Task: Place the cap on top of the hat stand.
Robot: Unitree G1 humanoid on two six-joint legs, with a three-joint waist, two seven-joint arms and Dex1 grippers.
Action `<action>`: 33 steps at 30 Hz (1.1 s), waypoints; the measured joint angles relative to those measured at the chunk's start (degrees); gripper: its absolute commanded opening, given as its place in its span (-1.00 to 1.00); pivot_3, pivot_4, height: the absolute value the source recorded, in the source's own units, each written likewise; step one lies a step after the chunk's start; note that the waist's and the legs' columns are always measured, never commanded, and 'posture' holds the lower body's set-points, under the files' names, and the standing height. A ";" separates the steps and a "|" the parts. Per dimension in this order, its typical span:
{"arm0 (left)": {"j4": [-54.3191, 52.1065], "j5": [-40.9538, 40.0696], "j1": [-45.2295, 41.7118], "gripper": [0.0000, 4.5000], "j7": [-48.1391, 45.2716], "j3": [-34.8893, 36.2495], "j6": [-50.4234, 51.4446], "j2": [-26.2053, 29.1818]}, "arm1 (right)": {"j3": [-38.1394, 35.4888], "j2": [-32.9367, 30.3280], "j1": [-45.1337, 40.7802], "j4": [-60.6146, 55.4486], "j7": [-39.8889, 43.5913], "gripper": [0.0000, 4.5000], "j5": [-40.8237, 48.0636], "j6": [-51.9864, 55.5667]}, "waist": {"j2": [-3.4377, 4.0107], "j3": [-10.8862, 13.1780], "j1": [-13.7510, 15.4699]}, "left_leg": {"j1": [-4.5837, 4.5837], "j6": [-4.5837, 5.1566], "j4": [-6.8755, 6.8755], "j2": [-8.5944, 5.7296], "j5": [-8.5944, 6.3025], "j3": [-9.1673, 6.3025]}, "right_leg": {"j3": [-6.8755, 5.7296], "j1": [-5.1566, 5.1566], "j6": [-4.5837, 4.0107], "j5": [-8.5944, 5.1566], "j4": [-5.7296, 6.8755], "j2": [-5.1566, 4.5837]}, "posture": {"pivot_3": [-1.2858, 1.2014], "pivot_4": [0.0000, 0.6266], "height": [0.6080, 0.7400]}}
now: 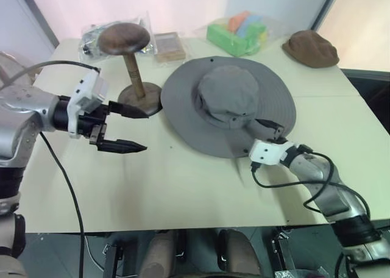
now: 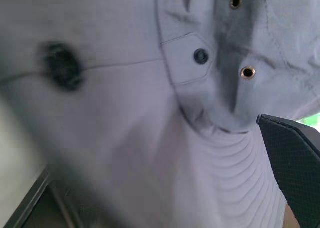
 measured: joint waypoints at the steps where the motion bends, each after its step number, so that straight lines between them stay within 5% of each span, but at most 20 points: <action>1: -0.24 -0.01 0.27 1.00 0.23 0.20 0.07 0.00 | 0.32 0.23 -0.17 0.63 -0.02 0.61 0.06 -0.23 | 0.00 0.00 -0.03 | 0.01 0.00 0.01 0.03 0.01 -0.01 | 0.00 0.03 0.04 0.02 0.00 0.04 | 0.03 -0.52 0.91; 8: -0.70 -0.61 1.55 1.00 1.34 0.91 1.25 0.06 | 0.67 1.73 1.69 0.79 2.30 -0.98 3.50 1.75 | 0.00 0.00 0.01 | 0.01 -0.01 0.03 0.16 0.02 -0.03 | 0.02 0.02 0.12 0.06 0.02 0.20 | 0.03 -0.52 0.91; 17: -1.19 -2.35 1.85 1.00 4.85 4.28 3.76 -0.19 | -11.25 6.73 3.25 -14.95 9.91 -0.99 25.70 23.04 | 0.02 0.02 0.06 | -0.01 -0.07 0.03 0.24 -0.01 -0.09 | 0.05 -0.01 0.13 0.09 0.03 0.25 | 0.03 -0.52 0.91; 25: -2.83 -10.19 5.11 1.00 13.70 14.98 11.28 -2.02 | -21.83 3.73 -21.87 -15.64 11.67 -0.99 43.50 40.49 | 0.07 0.06 -0.26 | -0.04 -0.09 -0.06 0.27 0.07 -0.06 | 0.07 -0.23 0.10 0.11 0.21 0.23 | 0.03 -0.52 0.91; 33: -3.94 -11.87 10.73 1.00 18.18 24.59 12.37 0.87 | -11.22 7.22 -49.47 10.36 14.91 -0.99 38.89 27.61 | 0.08 0.07 -0.78 | -0.07 -0.09 -0.11 0.27 0.08 0.04 | 0.08 -0.32 0.05 0.14 0.21 0.29 | 0.03 -0.52 0.91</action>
